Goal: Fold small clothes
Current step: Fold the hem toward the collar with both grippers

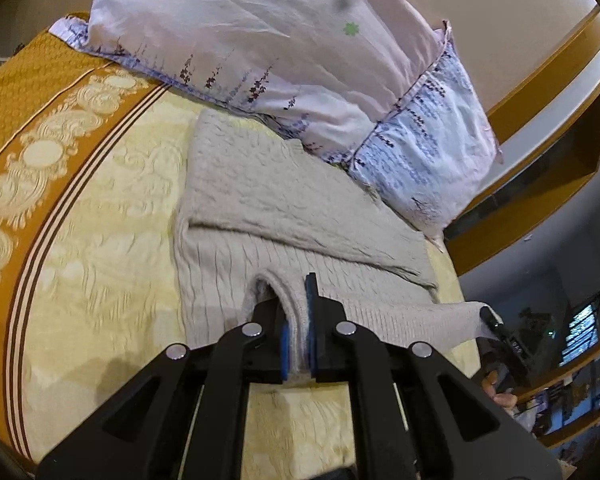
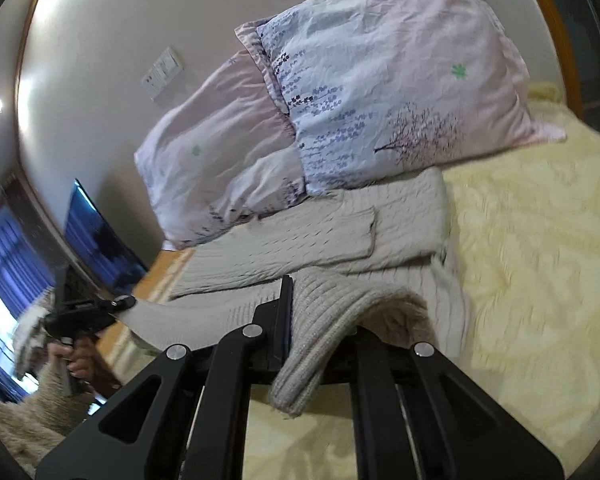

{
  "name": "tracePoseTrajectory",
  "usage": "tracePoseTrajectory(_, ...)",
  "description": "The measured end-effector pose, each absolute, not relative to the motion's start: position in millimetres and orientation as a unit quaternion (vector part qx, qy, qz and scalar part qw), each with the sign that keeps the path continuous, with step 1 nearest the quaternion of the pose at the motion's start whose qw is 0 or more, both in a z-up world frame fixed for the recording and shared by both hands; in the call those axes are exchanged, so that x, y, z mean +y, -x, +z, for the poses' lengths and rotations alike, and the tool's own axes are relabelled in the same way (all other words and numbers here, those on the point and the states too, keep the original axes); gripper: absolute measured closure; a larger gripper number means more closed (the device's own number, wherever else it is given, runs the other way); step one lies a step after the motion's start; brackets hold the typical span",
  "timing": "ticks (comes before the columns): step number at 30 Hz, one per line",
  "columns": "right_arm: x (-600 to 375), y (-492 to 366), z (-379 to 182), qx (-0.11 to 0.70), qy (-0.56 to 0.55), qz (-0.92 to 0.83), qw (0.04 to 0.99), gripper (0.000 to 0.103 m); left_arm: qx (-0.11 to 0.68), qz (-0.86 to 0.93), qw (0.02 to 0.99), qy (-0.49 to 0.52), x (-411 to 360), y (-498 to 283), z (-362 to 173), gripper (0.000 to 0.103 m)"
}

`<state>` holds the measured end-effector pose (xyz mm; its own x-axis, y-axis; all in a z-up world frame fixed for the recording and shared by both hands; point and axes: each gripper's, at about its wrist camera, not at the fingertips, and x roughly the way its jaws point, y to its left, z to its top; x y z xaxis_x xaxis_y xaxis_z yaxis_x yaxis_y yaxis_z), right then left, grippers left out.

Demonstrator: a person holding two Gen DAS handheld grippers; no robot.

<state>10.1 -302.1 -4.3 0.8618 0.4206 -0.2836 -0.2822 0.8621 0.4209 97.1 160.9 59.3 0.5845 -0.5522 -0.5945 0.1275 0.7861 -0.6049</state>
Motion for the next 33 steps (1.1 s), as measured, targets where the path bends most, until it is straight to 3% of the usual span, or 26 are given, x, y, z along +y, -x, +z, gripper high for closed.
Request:
tracePoseTrajectory(17, -303, -101, 28, 0.186, -0.169, 0.111, 0.962, 0.096, 0.378, -0.166, 0.878, 0.241, 146, -215, 90, 0.097)
tracePoseTrajectory(33, -324, -191, -8, 0.262, -0.246, 0.068, 0.931, 0.096, 0.434, -0.128, 0.855, 0.253, 137, -295, 31, 0.097)
